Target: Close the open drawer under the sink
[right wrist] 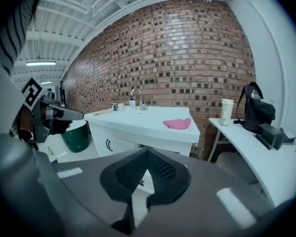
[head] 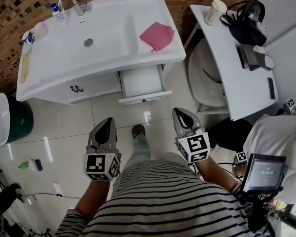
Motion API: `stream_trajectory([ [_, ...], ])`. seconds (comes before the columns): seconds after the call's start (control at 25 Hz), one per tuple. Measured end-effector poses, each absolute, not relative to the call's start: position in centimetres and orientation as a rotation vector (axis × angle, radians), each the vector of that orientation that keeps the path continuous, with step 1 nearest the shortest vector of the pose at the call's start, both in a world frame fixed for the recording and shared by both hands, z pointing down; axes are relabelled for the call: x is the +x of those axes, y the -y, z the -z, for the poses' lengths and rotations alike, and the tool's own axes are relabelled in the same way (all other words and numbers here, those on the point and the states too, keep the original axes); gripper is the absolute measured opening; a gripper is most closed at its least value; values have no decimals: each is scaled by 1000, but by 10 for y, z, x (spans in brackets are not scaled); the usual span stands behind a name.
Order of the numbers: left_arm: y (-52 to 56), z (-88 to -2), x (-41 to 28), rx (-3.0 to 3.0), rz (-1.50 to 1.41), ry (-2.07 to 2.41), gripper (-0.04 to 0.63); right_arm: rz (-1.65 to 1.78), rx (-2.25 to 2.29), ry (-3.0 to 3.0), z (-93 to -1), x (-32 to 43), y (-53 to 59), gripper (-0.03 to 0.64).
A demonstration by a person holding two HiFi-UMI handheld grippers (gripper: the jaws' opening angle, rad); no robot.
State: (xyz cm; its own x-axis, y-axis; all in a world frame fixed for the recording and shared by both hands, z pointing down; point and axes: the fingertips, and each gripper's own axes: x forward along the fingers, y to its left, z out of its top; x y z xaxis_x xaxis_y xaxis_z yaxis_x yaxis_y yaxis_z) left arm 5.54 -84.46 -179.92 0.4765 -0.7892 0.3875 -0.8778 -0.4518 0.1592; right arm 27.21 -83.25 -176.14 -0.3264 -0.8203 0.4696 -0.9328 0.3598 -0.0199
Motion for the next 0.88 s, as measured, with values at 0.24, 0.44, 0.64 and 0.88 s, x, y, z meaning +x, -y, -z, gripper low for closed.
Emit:
stream_trajectory([
  [0.24,905,1728,63,2345,-424,1367,15,-471,1508,2153,1658,273,882,0],
  [0.44,919,1670,72,2291,-401,1388,15,-461,1480,2114,1568,273,900,0],
  [0.64,919,1635,69,2228,-412,1427,15,-464,1466,2127,1521,272,912,0],
  [0.88,925,1633,61,2253,-459,1466,15,-453,1451,2151,1515,271,928,0],
])
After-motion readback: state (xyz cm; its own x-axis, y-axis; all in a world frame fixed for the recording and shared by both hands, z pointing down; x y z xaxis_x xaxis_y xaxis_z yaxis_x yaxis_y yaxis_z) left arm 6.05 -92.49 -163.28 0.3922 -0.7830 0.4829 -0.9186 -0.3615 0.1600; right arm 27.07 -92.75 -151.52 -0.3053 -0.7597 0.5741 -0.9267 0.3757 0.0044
